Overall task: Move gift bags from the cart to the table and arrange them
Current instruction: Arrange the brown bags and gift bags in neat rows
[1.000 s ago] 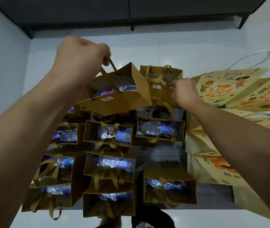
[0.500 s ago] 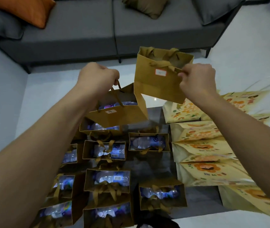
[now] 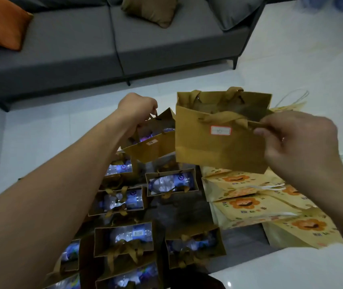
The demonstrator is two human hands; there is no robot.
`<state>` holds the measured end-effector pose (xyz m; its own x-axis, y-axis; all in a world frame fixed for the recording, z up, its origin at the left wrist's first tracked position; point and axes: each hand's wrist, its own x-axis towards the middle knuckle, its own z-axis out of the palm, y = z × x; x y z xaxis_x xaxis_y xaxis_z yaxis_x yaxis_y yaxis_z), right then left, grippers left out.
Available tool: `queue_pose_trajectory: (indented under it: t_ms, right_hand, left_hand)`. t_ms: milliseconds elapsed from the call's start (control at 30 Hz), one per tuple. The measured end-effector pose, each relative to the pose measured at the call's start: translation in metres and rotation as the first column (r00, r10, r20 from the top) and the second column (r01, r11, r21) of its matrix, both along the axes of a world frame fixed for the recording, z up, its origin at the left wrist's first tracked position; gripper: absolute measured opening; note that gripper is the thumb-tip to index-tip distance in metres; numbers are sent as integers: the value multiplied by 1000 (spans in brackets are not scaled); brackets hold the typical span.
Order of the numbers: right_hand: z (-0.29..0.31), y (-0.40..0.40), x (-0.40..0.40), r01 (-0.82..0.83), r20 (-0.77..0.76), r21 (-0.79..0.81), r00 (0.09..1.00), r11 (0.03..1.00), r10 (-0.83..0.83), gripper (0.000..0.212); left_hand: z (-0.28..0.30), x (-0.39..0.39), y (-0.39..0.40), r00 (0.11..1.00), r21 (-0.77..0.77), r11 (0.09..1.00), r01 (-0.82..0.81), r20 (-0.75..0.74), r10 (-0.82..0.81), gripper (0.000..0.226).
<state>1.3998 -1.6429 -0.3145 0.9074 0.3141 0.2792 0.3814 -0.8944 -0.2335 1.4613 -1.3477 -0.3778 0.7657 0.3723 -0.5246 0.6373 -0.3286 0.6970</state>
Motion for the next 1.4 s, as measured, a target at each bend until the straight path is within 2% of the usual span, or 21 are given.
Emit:
queue_pose_trajectory:
  t_ms: [200, 333, 467, 567, 933, 1033, 1100, 1233, 1333, 1400]
  right_hand:
    - [-42, -5, -40, -86, 24, 106, 996, 991, 84, 12]
    - [-73, 1, -61, -96, -47, 176, 993, 980, 106, 9]
    - [-89, 12, -78, -71, -112, 137, 990, 988, 86, 8]
    - [-98, 17, -89, -55, -174, 96, 982, 994, 71, 21]
    - [-112, 29, -104, -47, -264, 100, 962, 994, 72, 12]
    - [-116, 31, -106, -62, -311, 58, 947, 996, 77, 29]
    - [-121, 31, -110, -93, -277, 51, 955, 994, 104, 19]
    - [-131, 28, -125, -122, -207, 69, 969, 990, 133, 32]
    - [-136, 21, -135, -69, -224, 146, 970, 987, 100, 43]
    - [-138, 18, -142, -42, -272, 173, 958, 984, 89, 51]
  left_hand:
    - [-39, 18, -17, 995, -2, 1000, -1, -100, 1, 20]
    - [-71, 26, -26, 986, -4, 999, 35, -165, -36, 20]
    - [-110, 31, -25, 974, -15, 999, 34, -224, -36, 22]
    - [-133, 32, -27, 956, 37, 993, 115, -275, -101, 12]
    - [-158, 50, -46, 948, -39, 986, 165, -268, -169, 11]
    - [-165, 47, -44, 933, -42, 971, 234, -271, -237, 15]
    - [-170, 39, -39, 941, 5, 967, 254, -231, -246, 23]
    - [-173, -2, -24, 980, 317, 930, 184, 15, -199, 39]
    - [-180, -35, -12, 984, 254, 955, 156, 41, -172, 30]
    - [-191, -53, -4, 973, 254, 940, 226, -11, -231, 20]
